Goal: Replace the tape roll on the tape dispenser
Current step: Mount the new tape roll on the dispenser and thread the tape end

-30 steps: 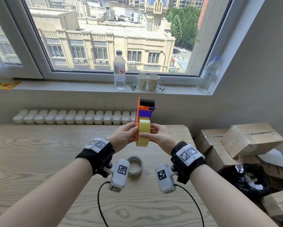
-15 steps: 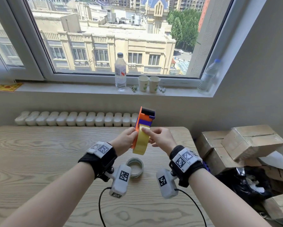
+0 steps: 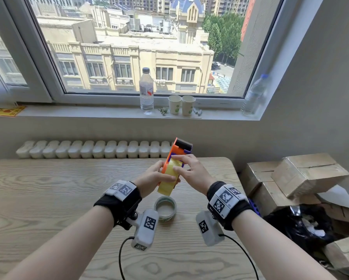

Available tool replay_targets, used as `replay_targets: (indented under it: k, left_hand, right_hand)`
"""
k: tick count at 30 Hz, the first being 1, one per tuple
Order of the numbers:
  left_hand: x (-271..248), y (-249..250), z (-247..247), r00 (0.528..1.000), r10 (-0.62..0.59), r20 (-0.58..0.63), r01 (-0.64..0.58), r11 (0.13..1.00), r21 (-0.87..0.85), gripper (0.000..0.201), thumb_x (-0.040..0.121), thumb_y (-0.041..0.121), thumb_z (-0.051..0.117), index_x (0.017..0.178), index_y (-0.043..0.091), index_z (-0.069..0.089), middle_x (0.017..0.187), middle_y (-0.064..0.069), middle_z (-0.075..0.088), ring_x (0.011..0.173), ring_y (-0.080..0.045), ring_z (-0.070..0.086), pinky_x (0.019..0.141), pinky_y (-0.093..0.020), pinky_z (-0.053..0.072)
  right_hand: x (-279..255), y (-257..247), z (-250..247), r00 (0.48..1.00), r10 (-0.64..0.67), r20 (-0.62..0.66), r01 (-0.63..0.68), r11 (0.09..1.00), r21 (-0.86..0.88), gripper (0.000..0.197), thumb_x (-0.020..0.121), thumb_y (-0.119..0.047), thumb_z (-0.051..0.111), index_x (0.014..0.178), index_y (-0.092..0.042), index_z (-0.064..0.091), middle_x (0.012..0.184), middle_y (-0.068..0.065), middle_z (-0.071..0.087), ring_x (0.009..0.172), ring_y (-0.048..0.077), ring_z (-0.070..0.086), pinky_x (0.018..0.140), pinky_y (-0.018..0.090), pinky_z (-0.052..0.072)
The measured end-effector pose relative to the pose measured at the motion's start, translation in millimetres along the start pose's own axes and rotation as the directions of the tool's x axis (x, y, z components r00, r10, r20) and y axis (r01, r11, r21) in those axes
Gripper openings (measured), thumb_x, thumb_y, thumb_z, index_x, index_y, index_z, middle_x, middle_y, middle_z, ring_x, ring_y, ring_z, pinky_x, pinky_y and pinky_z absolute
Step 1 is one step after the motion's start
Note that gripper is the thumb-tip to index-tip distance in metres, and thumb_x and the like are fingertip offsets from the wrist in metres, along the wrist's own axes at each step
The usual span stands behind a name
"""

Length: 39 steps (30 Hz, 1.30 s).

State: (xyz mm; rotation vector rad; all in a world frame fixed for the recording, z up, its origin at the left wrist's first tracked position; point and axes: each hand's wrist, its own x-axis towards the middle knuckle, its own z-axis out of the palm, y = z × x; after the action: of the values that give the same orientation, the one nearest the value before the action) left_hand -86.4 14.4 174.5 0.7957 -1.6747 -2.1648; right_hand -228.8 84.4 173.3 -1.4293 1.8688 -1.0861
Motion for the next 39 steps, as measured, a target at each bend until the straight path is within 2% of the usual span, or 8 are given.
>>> replay_targets:
  k: [4,11,15,19,26,28,32,39]
  left_hand:
    - [-1.9,-1.2,-3.6,1.000,-0.004,-0.001,0.004,1.000,0.027,0.047,0.078,0.002,0.064,0.120,0.004,0.042,0.095,-0.009,0.064,0.072,-0.010,0.070,0.063,-0.021,0.055]
    - [-0.6,-4.2,-7.3,0.999,0.005,-0.032,-0.003,0.999,0.037,0.040,0.084,-0.001,0.058,0.121,0.005,0.042,0.097,-0.009,0.065,0.078,-0.011,0.070,0.070,-0.025,0.056]
    - [-1.1,-4.6,-6.7,1.000,0.016,-0.022,-0.015,0.998,0.058,0.042,0.084,-0.003,0.058,0.122,0.005,0.041,0.096,-0.007,0.065,0.077,-0.009,0.069,0.071,-0.023,0.054]
    - [-2.2,-3.5,-6.1,1.000,0.018,-0.017,-0.017,0.998,0.067,0.045,0.084,0.000,0.058,0.125,0.006,0.040,0.098,-0.007,0.065,0.079,-0.010,0.069,0.073,-0.024,0.054]
    - [-4.4,-3.1,-5.6,1.000,0.008,-0.030,-0.005,0.996,0.088,0.046,0.086,0.003,0.058,0.128,0.004,0.040,0.100,-0.008,0.065,0.083,-0.013,0.068,0.075,-0.025,0.055]
    - [-4.4,-3.6,-5.3,0.999,0.001,-0.032,0.002,0.995,0.095,0.046,0.086,0.003,0.058,0.128,0.003,0.040,0.100,-0.009,0.065,0.083,-0.014,0.068,0.079,-0.029,0.055]
    - [-4.7,-2.4,-4.8,1.000,-0.016,0.005,0.015,0.989,0.147,0.039,0.085,0.000,0.059,0.120,0.007,0.043,0.100,-0.010,0.065,0.089,-0.021,0.066,0.098,-0.047,0.045]
    - [-4.5,-1.9,-3.5,0.999,-0.022,0.035,0.013,0.969,0.247,0.030,0.086,0.000,0.057,0.108,0.017,0.045,0.092,-0.009,0.067,0.079,-0.011,0.068,0.091,-0.041,0.049]
  right_hand:
    - [-1.6,2.4,2.2,1.000,-0.009,0.000,0.009,1.000,0.014,0.032,0.087,-0.022,0.059,0.119,-0.021,0.061,0.127,0.003,0.050,0.120,0.020,0.049,0.101,0.042,0.044]
    - [-3.7,1.6,0.8,0.997,-0.056,-0.052,0.053,0.997,-0.054,0.033,0.087,-0.024,0.061,0.120,-0.019,0.062,0.124,-0.001,0.056,0.116,0.014,0.053,0.095,0.032,0.046]
    - [0.1,0.5,2.2,0.999,-0.048,0.001,0.048,0.998,-0.040,0.039,0.089,-0.017,0.057,0.127,-0.020,0.055,0.125,0.003,0.049,0.124,0.020,0.046,0.104,0.041,0.042]
    - [-1.3,1.1,2.0,0.998,-0.060,0.014,0.060,0.997,-0.052,0.032,0.090,-0.021,0.055,0.121,-0.026,0.061,0.118,-0.003,0.046,0.123,0.019,0.045,0.103,0.043,0.043]
    - [-6.7,-0.2,-0.3,0.991,-0.123,-0.046,0.118,0.988,-0.098,0.027,0.088,-0.019,0.059,0.114,-0.020,0.067,0.118,0.000,0.055,0.118,0.014,0.050,0.099,0.032,0.043]
    - [-6.5,-0.8,-0.8,0.988,-0.143,-0.054,0.136,0.984,-0.118,0.024,0.088,-0.017,0.059,0.110,-0.019,0.068,0.115,0.001,0.058,0.111,0.014,0.054,0.096,0.030,0.045]
    - [-2.5,-0.5,-3.2,0.979,-0.199,-0.045,0.183,0.956,-0.229,0.023,0.092,-0.018,0.054,0.111,-0.019,0.067,0.111,0.001,0.062,0.096,0.017,0.060,0.085,0.040,0.050]
    - [-7.2,-4.4,-2.1,0.900,-0.431,-0.065,0.341,0.789,-0.512,0.019,0.087,-0.019,0.054,0.086,-0.008,0.070,0.089,0.008,0.067,0.070,0.032,0.064,0.056,0.038,0.052]
